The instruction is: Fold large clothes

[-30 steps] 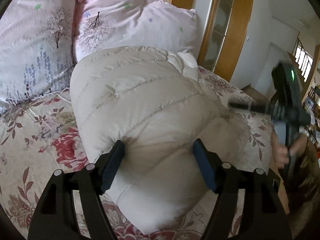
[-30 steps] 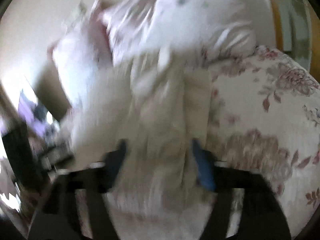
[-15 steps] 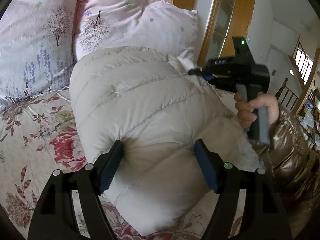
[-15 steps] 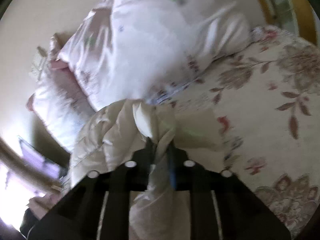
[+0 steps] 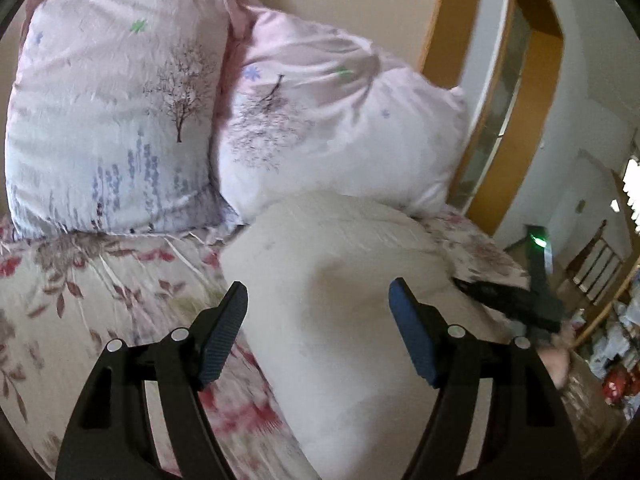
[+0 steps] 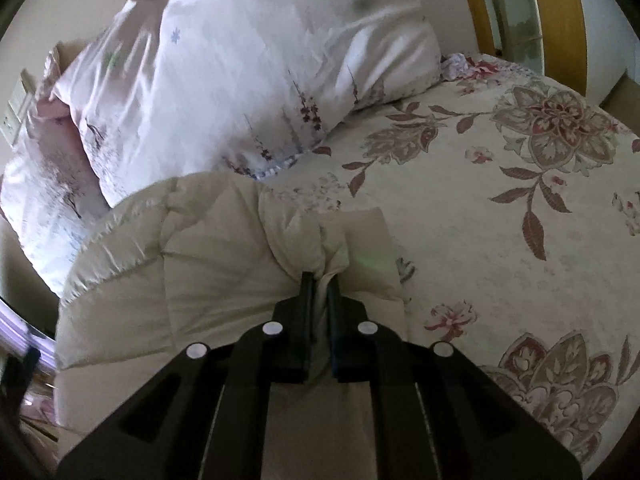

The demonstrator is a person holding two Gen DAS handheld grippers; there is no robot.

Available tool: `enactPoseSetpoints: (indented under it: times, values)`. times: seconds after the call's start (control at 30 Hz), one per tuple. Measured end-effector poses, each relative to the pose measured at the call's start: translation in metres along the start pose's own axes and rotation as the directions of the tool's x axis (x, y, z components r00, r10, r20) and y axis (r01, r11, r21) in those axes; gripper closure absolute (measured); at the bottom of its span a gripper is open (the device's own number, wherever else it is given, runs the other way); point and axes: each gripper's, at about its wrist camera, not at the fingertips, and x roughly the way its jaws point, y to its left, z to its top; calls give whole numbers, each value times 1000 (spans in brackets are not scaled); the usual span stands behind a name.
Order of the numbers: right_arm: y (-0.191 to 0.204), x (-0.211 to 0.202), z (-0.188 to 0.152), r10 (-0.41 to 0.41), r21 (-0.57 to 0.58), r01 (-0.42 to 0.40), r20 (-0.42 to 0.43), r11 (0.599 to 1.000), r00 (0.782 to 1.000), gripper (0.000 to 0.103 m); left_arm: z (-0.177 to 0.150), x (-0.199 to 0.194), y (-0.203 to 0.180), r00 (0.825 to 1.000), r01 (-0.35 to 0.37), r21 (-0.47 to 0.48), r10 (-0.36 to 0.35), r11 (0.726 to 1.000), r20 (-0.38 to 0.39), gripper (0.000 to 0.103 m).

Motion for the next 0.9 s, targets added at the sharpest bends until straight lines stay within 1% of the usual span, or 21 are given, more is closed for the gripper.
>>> enactPoseSetpoints:
  times: [0.07, 0.13, 0.2, 0.4, 0.53, 0.7, 0.9]
  values:
    - [0, 3, -2, -6, -2, 6, -9, 1000, 1000, 95, 4, 21, 6, 999, -14, -4, 14, 1000, -41, 30]
    - [-1, 5, -2, -9, 0, 9, -18, 1000, 1000, 95, 1, 38, 10, 996, -43, -12, 42, 999, -82, 32]
    - [-1, 7, -3, -12, -1, 11, -25, 1000, 1000, 95, -3, 49, 16, 994, -40, -34, 36, 999, -106, 32]
    - [-1, 10, -5, -12, -6, 12, -34, 1000, 999, 95, -12, 68, 29, 990, -33, -81, 22, 996, -138, 32]
    - [-3, 12, -6, 2, 7, -1, -42, 1000, 999, 94, -20, 80, 39, 986, -4, -130, -18, 992, -165, 31]
    - [-8, 16, -5, 25, 34, -23, -56, 999, 998, 94, -28, 89, 49, 981, 27, -184, -61, 983, -183, 27]
    - [-11, 17, -3, 39, 48, -36, -68, 998, 997, 94, -33, 94, 50, 979, 24, -187, -61, 982, -195, 25]
